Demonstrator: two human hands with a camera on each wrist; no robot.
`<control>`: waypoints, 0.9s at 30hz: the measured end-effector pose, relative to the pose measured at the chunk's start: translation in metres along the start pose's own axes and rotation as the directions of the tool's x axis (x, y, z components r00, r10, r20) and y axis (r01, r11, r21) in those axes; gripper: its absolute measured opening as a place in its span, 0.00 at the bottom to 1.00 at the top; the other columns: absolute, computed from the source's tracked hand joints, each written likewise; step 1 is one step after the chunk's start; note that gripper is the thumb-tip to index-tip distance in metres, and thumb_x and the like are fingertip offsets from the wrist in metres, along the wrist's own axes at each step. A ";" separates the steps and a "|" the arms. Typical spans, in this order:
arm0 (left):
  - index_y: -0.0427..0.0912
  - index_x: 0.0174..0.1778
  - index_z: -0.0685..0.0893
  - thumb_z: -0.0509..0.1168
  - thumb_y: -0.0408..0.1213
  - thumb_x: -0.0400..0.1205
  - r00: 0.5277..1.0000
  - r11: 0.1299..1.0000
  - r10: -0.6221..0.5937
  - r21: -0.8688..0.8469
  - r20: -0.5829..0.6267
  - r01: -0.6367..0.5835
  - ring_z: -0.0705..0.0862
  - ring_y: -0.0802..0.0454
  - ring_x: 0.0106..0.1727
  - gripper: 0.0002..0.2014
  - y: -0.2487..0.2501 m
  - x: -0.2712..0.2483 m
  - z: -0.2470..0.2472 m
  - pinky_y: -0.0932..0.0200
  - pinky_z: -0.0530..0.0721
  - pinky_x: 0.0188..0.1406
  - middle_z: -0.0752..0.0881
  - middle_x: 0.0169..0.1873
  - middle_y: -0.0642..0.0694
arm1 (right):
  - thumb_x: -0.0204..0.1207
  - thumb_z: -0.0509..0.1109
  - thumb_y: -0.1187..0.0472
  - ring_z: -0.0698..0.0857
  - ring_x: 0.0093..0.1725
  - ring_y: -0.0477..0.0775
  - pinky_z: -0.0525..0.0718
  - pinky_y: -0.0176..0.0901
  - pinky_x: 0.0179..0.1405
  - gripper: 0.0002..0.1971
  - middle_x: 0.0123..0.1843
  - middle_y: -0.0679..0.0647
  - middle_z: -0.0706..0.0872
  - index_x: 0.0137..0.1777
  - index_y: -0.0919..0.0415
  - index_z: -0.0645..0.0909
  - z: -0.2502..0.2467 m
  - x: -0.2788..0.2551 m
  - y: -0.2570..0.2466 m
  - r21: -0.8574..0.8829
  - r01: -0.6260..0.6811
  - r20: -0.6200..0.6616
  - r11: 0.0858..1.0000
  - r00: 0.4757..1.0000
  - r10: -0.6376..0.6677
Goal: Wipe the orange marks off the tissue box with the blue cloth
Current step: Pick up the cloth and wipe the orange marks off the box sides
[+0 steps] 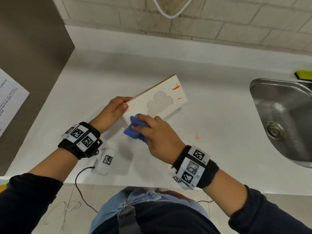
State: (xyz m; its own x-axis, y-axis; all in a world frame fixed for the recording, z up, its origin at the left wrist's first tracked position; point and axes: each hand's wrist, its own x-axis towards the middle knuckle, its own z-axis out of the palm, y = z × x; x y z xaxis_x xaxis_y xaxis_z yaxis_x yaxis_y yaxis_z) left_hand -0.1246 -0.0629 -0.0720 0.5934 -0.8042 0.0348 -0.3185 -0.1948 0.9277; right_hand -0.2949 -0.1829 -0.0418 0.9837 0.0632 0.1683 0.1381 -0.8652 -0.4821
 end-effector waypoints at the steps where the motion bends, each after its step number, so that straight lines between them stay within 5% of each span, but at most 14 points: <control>1: 0.51 0.63 0.74 0.48 0.81 0.62 1.000 1.000 -0.006 -0.005 0.002 0.006 0.75 0.79 0.55 0.44 0.002 0.000 0.000 0.82 0.69 0.55 0.76 0.53 0.60 | 0.72 0.58 0.65 0.80 0.45 0.66 0.82 0.57 0.47 0.17 0.67 0.59 0.80 0.58 0.56 0.82 -0.002 -0.006 0.001 0.027 0.028 0.050 0.999 0.998 -0.029; 3: 0.50 0.64 0.73 0.48 0.81 0.62 1.000 1.000 -0.010 -0.002 0.006 0.010 0.73 0.83 0.53 0.46 0.003 -0.001 0.000 0.86 0.68 0.52 0.76 0.53 0.60 | 0.71 0.55 0.66 0.81 0.49 0.63 0.81 0.54 0.50 0.19 0.63 0.58 0.83 0.55 0.56 0.83 -0.013 -0.012 0.004 0.136 0.029 0.058 0.990 0.998 -0.038; 7: 0.48 0.66 0.71 0.48 0.80 0.63 1.000 1.000 0.011 0.020 0.000 -0.011 0.72 0.84 0.53 0.46 0.006 -0.002 0.002 0.86 0.66 0.54 0.75 0.52 0.61 | 0.74 0.52 0.68 0.79 0.58 0.53 0.72 0.26 0.61 0.19 0.57 0.65 0.85 0.55 0.67 0.83 -0.041 0.008 0.013 0.330 -0.072 -0.242 0.941 0.957 0.158; 9: 0.50 0.66 0.69 0.48 0.80 0.62 1.000 1.000 0.011 0.019 0.008 -0.011 0.71 0.85 0.53 0.45 0.008 -0.003 0.004 0.87 0.65 0.54 0.74 0.53 0.62 | 0.75 0.53 0.71 0.81 0.60 0.59 0.75 0.38 0.64 0.18 0.59 0.65 0.84 0.56 0.67 0.82 -0.044 0.023 0.018 0.327 -0.100 -0.270 0.940 0.943 0.194; 12: 0.45 0.68 0.71 0.48 0.80 0.63 1.000 0.999 0.027 0.030 -0.009 -0.026 0.72 0.83 0.54 0.48 0.003 -0.002 0.003 0.86 0.66 0.55 0.75 0.53 0.60 | 0.72 0.52 0.66 0.83 0.55 0.66 0.81 0.54 0.57 0.19 0.59 0.65 0.85 0.54 0.64 0.83 -0.028 0.024 0.016 0.220 -0.049 -0.181 0.974 0.979 0.090; 15: 0.48 0.66 0.72 0.48 0.80 0.62 1.000 1.000 -0.006 0.030 -0.029 0.007 0.75 0.67 0.59 0.47 -0.002 -0.004 -0.005 0.76 0.69 0.60 0.78 0.54 0.50 | 0.69 0.52 0.63 0.83 0.49 0.68 0.82 0.57 0.50 0.20 0.61 0.60 0.84 0.52 0.58 0.84 -0.005 0.000 0.009 0.160 0.037 0.027 0.986 0.999 -0.042; 17: 0.51 0.64 0.73 0.48 0.80 0.63 1.000 0.998 -0.007 0.059 -0.006 0.008 0.76 0.55 0.62 0.44 -0.002 -0.006 -0.009 0.65 0.71 0.63 0.77 0.56 0.47 | 0.67 0.51 0.63 0.82 0.48 0.65 0.82 0.55 0.48 0.21 0.58 0.58 0.85 0.50 0.58 0.85 -0.002 -0.017 0.009 0.185 0.033 0.118 0.982 0.991 -0.055; 18: 0.51 0.64 0.73 0.48 0.80 0.63 1.000 0.998 0.002 0.060 0.003 -0.003 0.76 0.58 0.61 0.44 -0.001 -0.007 -0.010 0.65 0.71 0.63 0.78 0.54 0.50 | 0.67 0.51 0.64 0.82 0.50 0.62 0.81 0.53 0.51 0.21 0.56 0.58 0.86 0.50 0.60 0.85 -0.006 -0.022 0.011 0.239 0.003 0.115 0.971 0.993 -0.031; 20: 0.51 0.63 0.73 0.49 0.80 0.62 1.000 0.998 0.025 0.051 0.003 -0.025 0.75 0.72 0.57 0.43 0.000 -0.007 -0.010 0.77 0.71 0.58 0.77 0.52 0.57 | 0.68 0.54 0.70 0.81 0.55 0.56 0.78 0.44 0.59 0.18 0.55 0.57 0.84 0.51 0.63 0.84 -0.016 -0.023 0.016 0.380 -0.055 -0.029 0.923 0.997 0.072; 23: 0.53 0.62 0.74 0.50 0.79 0.63 0.999 0.998 0.029 0.059 0.018 -0.030 0.75 0.73 0.55 0.41 0.000 -0.007 -0.009 0.82 0.70 0.54 0.76 0.52 0.56 | 0.72 0.55 0.73 0.77 0.60 0.49 0.69 0.25 0.63 0.18 0.58 0.55 0.79 0.55 0.64 0.82 -0.030 0.001 0.032 0.410 -0.131 -0.328 0.903 0.902 0.280; 25: 0.50 0.65 0.73 0.49 0.80 0.63 0.999 0.997 0.028 0.072 0.036 -0.030 0.74 0.72 0.56 0.44 -0.003 -0.008 -0.009 0.79 0.69 0.56 0.76 0.53 0.53 | 0.74 0.54 0.70 0.76 0.61 0.50 0.66 0.20 0.62 0.18 0.61 0.61 0.80 0.57 0.65 0.82 -0.033 0.020 0.038 0.409 -0.190 -0.346 0.893 0.873 0.345; 27: 0.50 0.65 0.74 0.49 0.79 0.64 0.999 0.996 0.030 0.079 0.033 -0.033 0.73 0.69 0.58 0.44 -0.004 -0.009 -0.008 0.75 0.68 0.59 0.76 0.54 0.53 | 0.75 0.54 0.70 0.75 0.58 0.45 0.68 0.21 0.61 0.16 0.60 0.63 0.79 0.56 0.68 0.81 -0.026 0.027 0.032 0.426 -0.200 -0.281 0.882 0.898 0.339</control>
State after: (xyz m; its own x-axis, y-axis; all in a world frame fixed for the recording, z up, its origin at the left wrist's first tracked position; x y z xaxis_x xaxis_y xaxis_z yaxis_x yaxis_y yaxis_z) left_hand -0.1223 -0.0507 -0.0725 0.5590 -0.8276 0.0505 -0.3954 -0.2125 0.8936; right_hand -0.2667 -0.2215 -0.0305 0.8977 -0.3763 0.2290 -0.0259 -0.5642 -0.8252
